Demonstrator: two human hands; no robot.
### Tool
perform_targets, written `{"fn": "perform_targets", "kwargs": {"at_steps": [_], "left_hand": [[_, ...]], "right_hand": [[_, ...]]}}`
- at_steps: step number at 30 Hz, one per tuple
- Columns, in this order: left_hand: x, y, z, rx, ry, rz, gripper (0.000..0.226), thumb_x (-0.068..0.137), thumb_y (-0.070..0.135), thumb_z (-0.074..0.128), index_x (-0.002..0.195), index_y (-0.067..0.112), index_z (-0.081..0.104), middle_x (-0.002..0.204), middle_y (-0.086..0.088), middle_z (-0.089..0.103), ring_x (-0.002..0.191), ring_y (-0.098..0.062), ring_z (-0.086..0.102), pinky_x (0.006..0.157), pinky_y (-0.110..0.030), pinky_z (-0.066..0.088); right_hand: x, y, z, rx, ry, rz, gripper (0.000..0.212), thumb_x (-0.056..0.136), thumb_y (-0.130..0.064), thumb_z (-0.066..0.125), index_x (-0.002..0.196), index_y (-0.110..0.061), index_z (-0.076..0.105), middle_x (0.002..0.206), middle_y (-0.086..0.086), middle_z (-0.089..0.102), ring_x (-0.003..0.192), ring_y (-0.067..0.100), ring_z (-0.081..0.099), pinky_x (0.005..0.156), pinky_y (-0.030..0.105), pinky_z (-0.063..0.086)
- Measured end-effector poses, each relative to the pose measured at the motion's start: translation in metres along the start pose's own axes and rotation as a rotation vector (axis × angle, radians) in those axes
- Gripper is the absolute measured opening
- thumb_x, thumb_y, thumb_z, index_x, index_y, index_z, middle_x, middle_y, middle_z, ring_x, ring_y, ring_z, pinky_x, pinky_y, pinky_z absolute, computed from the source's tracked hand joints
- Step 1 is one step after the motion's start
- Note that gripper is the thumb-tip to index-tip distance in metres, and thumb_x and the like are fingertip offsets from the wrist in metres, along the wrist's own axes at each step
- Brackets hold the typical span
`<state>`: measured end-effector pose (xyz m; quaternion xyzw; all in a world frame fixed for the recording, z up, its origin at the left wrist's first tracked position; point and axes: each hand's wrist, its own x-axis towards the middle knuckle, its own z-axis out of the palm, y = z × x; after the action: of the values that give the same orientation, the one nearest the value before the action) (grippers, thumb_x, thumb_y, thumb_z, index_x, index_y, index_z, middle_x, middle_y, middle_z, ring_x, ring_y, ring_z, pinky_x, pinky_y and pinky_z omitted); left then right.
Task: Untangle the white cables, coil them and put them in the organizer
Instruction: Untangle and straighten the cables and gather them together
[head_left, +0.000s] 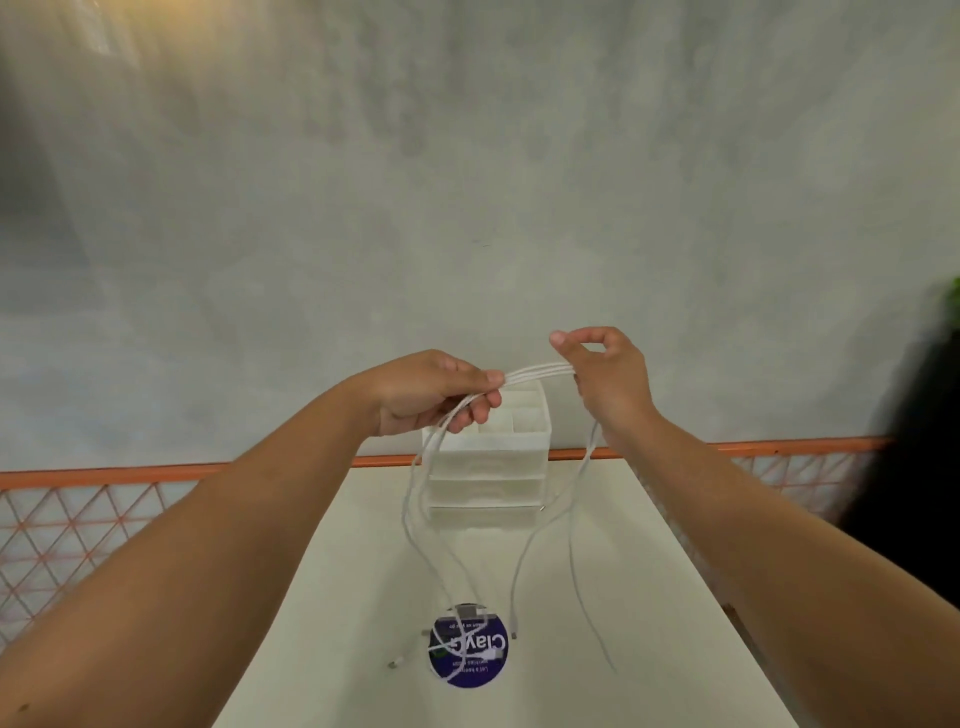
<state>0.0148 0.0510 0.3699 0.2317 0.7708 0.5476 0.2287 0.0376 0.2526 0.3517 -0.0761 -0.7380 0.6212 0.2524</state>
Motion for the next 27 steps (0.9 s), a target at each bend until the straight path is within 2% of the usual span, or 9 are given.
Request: {"fn": "perform_targets", "kwargs": {"at_steps": [3, 6, 11, 14, 17, 18, 20, 24, 27], "left_hand": [[-0.001, -0.004, 0.000, 0.021, 0.077, 0.019, 0.024, 0.094, 0.031, 0.061, 0.081, 0.012, 0.067, 0.061, 0.002, 0.058, 0.051, -0.009, 0.046, 0.052, -0.018, 0.041], [-0.002, -0.003, 0.004, 0.044, 0.124, 0.067, 0.025, 0.095, 0.031, 0.060, 0.081, 0.012, 0.069, 0.059, 0.003, 0.061, 0.048, -0.009, 0.043, 0.050, -0.017, 0.039], [0.000, 0.011, 0.015, 0.140, 0.122, 0.109, 0.028, 0.094, 0.034, 0.061, 0.080, 0.012, 0.070, 0.056, 0.004, 0.059, 0.046, -0.007, 0.041, 0.047, -0.015, 0.035], [0.001, 0.023, 0.019, 0.104, 0.146, 0.122, 0.029, 0.094, 0.034, 0.062, 0.077, 0.011, 0.068, 0.054, 0.005, 0.058, 0.044, -0.005, 0.039, 0.045, -0.014, 0.034], [0.000, 0.026, 0.019, 0.044, 0.202, 0.103, 0.031, 0.090, 0.039, 0.066, 0.073, 0.013, 0.067, 0.053, 0.005, 0.059, 0.043, -0.005, 0.039, 0.044, -0.015, 0.033], [0.000, 0.025, 0.019, 0.037, 0.220, 0.094, 0.033, 0.088, 0.042, 0.067, 0.071, 0.014, 0.065, 0.051, 0.005, 0.057, 0.043, -0.005, 0.040, 0.044, -0.015, 0.034], [-0.002, 0.021, 0.020, 0.052, 0.242, 0.073, 0.038, 0.085, 0.048, 0.069, 0.067, 0.015, 0.063, 0.049, 0.005, 0.053, 0.042, -0.006, 0.041, 0.045, -0.016, 0.036], [-0.010, 0.003, 0.015, 0.047, 0.195, 0.049, 0.036, 0.085, 0.047, 0.069, 0.069, 0.015, 0.066, 0.052, 0.003, 0.053, 0.048, -0.010, 0.044, 0.052, -0.019, 0.040], [-0.013, -0.007, 0.015, -0.014, 0.149, 0.044, 0.028, 0.088, 0.040, 0.068, 0.076, 0.014, 0.070, 0.058, 0.003, 0.059, 0.056, -0.012, 0.047, 0.057, -0.020, 0.043]], "right_hand": [[-0.001, 0.005, -0.011, -0.089, -0.042, -0.009, 0.026, 0.087, -0.043, 0.064, 0.095, -0.018, 0.062, 0.070, -0.005, 0.055, 0.055, 0.007, 0.047, 0.056, 0.021, 0.037], [-0.006, 0.004, -0.016, -0.292, -0.215, -0.154, 0.035, 0.097, -0.041, 0.046, 0.085, -0.013, 0.062, 0.062, -0.002, 0.062, 0.054, 0.010, 0.054, 0.060, 0.023, 0.044], [-0.017, -0.017, -0.001, -0.605, -0.296, -0.387, 0.029, 0.100, -0.032, 0.038, 0.097, -0.014, 0.061, 0.081, -0.004, 0.065, 0.075, 0.015, 0.061, 0.072, 0.032, 0.047], [-0.019, -0.034, 0.015, -0.537, -0.352, -0.292, 0.028, 0.098, -0.020, 0.036, 0.096, -0.007, 0.060, 0.081, 0.005, 0.068, 0.076, 0.022, 0.064, 0.076, 0.038, 0.053], [-0.015, -0.038, 0.020, -0.329, -0.315, -0.144, 0.029, 0.097, -0.019, 0.041, 0.098, 0.000, 0.063, 0.109, 0.014, 0.068, 0.098, 0.029, 0.065, 0.092, 0.046, 0.050], [-0.014, -0.037, 0.019, -0.267, -0.309, -0.127, 0.026, 0.096, -0.022, 0.045, 0.094, -0.003, 0.063, 0.107, 0.004, 0.071, 0.093, 0.018, 0.066, 0.088, 0.040, 0.052], [-0.014, -0.034, 0.015, -0.215, -0.288, -0.130, 0.019, 0.093, -0.028, 0.056, 0.088, -0.011, 0.062, 0.080, -0.018, 0.068, 0.068, -0.004, 0.058, 0.067, 0.022, 0.045], [-0.012, -0.022, 0.000, -0.217, -0.162, -0.147, 0.030, 0.081, -0.042, 0.071, 0.089, -0.015, 0.062, 0.080, -0.014, 0.058, 0.071, -0.001, 0.053, 0.061, 0.020, 0.037], [-0.012, -0.013, -0.007, -0.207, -0.124, -0.158, 0.033, 0.076, -0.043, 0.075, 0.087, -0.015, 0.062, 0.064, -0.005, 0.053, 0.056, 0.005, 0.049, 0.054, 0.018, 0.037]]}}
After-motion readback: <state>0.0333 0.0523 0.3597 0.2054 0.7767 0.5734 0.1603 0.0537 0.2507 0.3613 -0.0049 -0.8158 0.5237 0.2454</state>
